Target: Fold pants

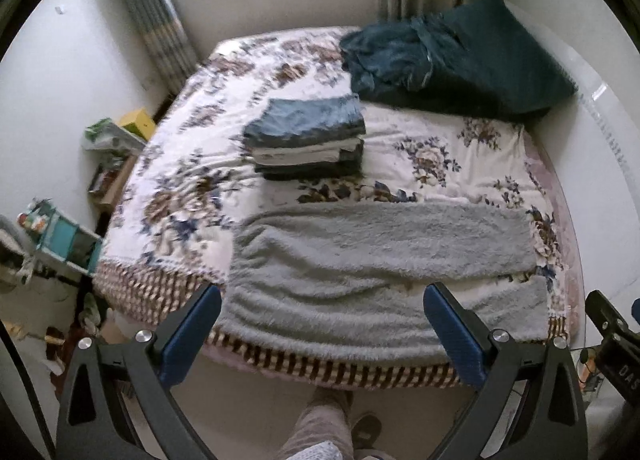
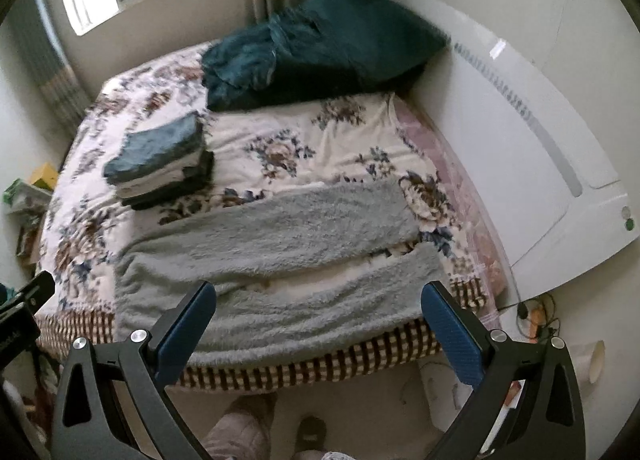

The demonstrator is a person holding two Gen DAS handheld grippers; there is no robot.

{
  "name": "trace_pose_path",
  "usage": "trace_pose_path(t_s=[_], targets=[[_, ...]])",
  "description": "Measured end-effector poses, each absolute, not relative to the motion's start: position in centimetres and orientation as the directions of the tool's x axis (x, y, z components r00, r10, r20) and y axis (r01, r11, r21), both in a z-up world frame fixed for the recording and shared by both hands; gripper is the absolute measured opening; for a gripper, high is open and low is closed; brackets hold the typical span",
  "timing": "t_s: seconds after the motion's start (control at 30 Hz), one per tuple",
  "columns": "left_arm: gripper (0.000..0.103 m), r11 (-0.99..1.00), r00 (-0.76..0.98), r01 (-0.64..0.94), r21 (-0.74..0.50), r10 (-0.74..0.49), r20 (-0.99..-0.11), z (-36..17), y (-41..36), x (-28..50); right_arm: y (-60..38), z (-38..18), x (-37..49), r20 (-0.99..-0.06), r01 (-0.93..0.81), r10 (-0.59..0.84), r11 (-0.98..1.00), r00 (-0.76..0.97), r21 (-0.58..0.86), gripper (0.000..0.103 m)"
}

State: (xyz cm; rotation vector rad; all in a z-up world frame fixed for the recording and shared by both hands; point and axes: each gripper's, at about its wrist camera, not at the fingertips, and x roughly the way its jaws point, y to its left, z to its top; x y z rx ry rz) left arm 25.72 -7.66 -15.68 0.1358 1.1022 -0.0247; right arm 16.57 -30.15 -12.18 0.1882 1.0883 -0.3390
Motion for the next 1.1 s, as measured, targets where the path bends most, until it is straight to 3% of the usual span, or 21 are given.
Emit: trace_pose_path(t_s=[0.23, 0.4, 0.67, 0.83, 0.9, 0.93, 0.97, 1.0, 1.03, 1.07, 1.1], targets=[[0.103, 0.976, 0.362, 0.168, 0.139, 0.070, -0.929, -25.8, -10.0, 38.3, -32.9, -23.1, 30.5, -0.953, 0.417, -0.139, 0.909, 0.271, -0.015, 0.103], [0.103, 0.954, 0.284, 0.226, 0.199, 0.131, -0.950, -36.4, -12.4, 46.6, -35.2, -32.8, 39.0, -0.970, 0.394, -0.157, 0.916, 0.185, -0.074, 0.103], [0.103, 0.914, 0.204, 0.310, 0.261, 0.204, -0.958, -53.2, -17.4, 55.1, -42.1, -53.2, 51.3, -0.993, 0.353, -0.118, 0.930, 0.029, -0.100, 0.103], [0.100, 0.844, 0.079, 0.493, 0.213, 0.200, -0.977, -62.6, -21.1, 57.3, -44.6, -64.4, 55.2, -0.989, 0.405, 0.079, 0.914, -0.128, 0.021, 0.081], [0.077, 0.838, 0.055, 0.516, 0.178, 0.175, -0.983, -64.2, -21.4, 57.3, -44.9, -66.3, 55.5, -0.984, 0.421, 0.117, 0.906, -0.132, 0.051, 0.059], [0.059, 0.853, 0.038, 0.505, 0.130, 0.128, -0.991, -64.5, -21.3, 57.3, -44.7, -66.6, 55.7, -0.990, 0.411, 0.101, 0.910, -0.098, 0.052, 0.052], [0.037, 0.864, 0.032, 0.493, 0.098, 0.094, -0.995, -64.3, -21.3, 57.3, -44.5, -66.4, 55.8, -0.994, 0.396, 0.076, 0.917, -0.074, 0.040, 0.033], [0.025, 0.869, 0.036, 0.489, 0.078, 0.070, -0.997, -63.9, -21.4, 57.2, -44.1, -65.9, 55.9, -0.998, 0.373, 0.040, 0.928, -0.044, 0.020, 0.014], [0.010, 0.869, 0.056, 0.489, 0.081, 0.061, -0.997, -62.9, -21.7, 57.1, -43.8, -65.3, 56.0, -1.000, 0.356, 0.002, 0.934, -0.015, -0.004, 0.007], [0.004, 0.869, 0.085, 0.485, 0.102, 0.069, -0.994, -62.2, -21.8, 57.2, -43.7, -64.3, 56.0, -1.000, 0.357, -0.018, 0.934, 0.016, -0.011, 0.005], [0.004, 0.862, 0.120, 0.488, 0.137, 0.090, -0.989, -61.4, -22.0, 57.5, -43.7, -63.4, 56.1, -0.998, 0.363, -0.026, 0.932, 0.051, -0.006, 0.003]])
